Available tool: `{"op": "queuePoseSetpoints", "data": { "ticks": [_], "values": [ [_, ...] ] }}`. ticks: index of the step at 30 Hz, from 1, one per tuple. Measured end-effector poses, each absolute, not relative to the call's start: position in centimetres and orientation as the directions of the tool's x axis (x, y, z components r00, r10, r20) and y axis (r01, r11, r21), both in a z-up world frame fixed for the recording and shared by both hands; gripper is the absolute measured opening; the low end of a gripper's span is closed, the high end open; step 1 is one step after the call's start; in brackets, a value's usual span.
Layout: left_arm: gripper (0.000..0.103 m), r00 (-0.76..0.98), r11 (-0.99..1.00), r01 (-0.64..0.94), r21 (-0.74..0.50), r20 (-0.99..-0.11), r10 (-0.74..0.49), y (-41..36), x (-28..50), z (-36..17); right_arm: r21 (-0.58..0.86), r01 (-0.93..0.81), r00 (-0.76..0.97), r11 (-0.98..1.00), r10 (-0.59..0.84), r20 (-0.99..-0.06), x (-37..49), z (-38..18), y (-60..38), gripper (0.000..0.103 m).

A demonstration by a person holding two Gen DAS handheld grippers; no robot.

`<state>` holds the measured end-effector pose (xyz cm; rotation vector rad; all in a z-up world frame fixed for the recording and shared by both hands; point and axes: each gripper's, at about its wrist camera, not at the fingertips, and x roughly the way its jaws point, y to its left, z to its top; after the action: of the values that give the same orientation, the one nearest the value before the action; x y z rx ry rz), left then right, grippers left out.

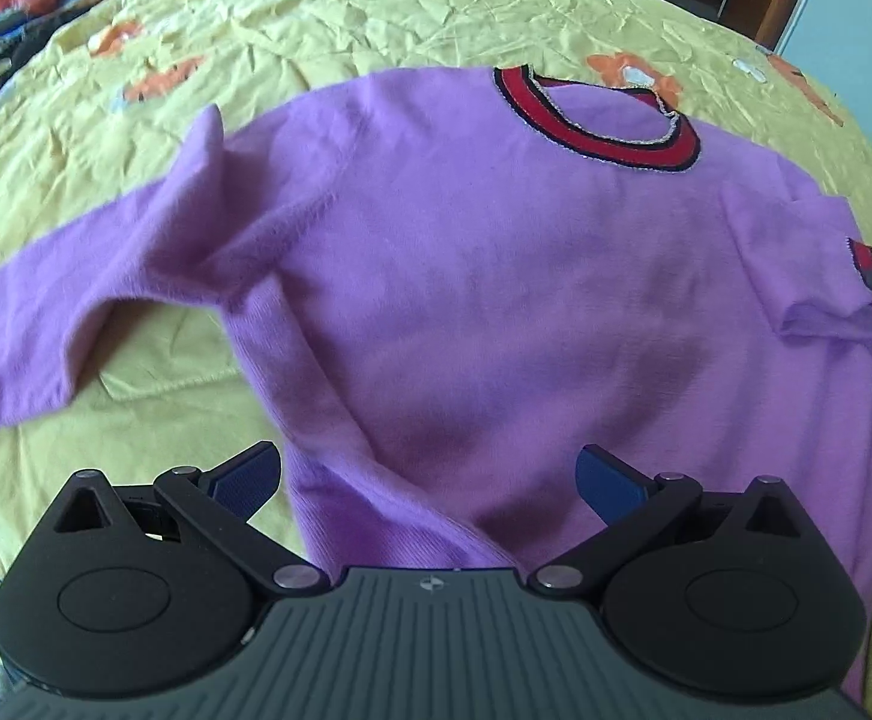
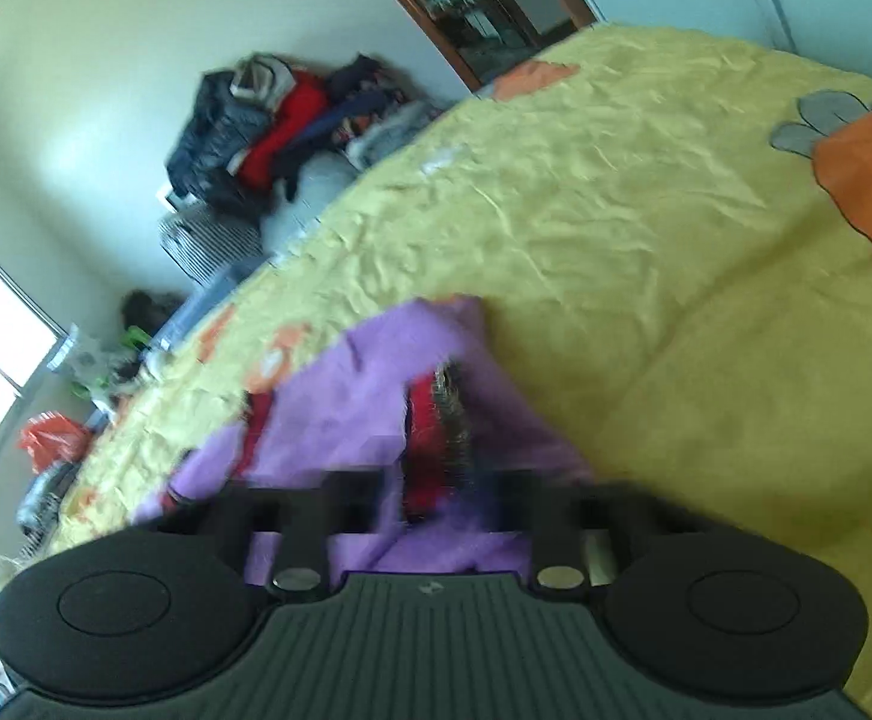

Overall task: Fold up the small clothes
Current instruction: 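Fold the held sleeve across the sweater body with the right tool, release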

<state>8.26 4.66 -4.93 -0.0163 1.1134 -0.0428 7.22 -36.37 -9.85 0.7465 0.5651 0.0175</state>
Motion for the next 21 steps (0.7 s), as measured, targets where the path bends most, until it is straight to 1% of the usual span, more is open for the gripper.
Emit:
{"op": "queuePoseSetpoints", "data": {
  "ticks": [2,6,12,16,21],
  "values": [
    [0.103,0.462,0.999,0.012,-0.043,-0.886,-0.043,4.9,7.7,-4.5,0.65,0.15,0.868,0.745,0.216,-0.448,6.7,-8.7,-36.2,0.004],
    [0.103,0.464,1.0,-0.005,-0.024,-0.886,-0.019,4.9,7.0,-4.4,0.746,0.074,0.877,0.662,0.312,-0.365,7.1,-7.6,-36.0,0.004],
    [0.103,0.488,0.999,-0.032,-0.032,-0.873,-0.013,6.4,6.1,-3.9,0.809,-0.067,0.84,0.585,0.47,-0.271,10.4,-5.1,-30.8,0.004],
    [0.103,0.516,0.997,-0.072,-0.025,-0.856,0.016,8.2,5.6,-3.4,0.806,-0.143,0.793,0.575,0.553,-0.254,12.6,-3.7,-25.1,0.004],
    [0.103,0.518,0.992,-0.121,-0.034,-0.855,0.034,10.7,5.2,-3.4,0.783,-0.2,0.713,0.59,0.635,-0.297,15.2,-3.8,-17.6,0.004]
  ]
}}
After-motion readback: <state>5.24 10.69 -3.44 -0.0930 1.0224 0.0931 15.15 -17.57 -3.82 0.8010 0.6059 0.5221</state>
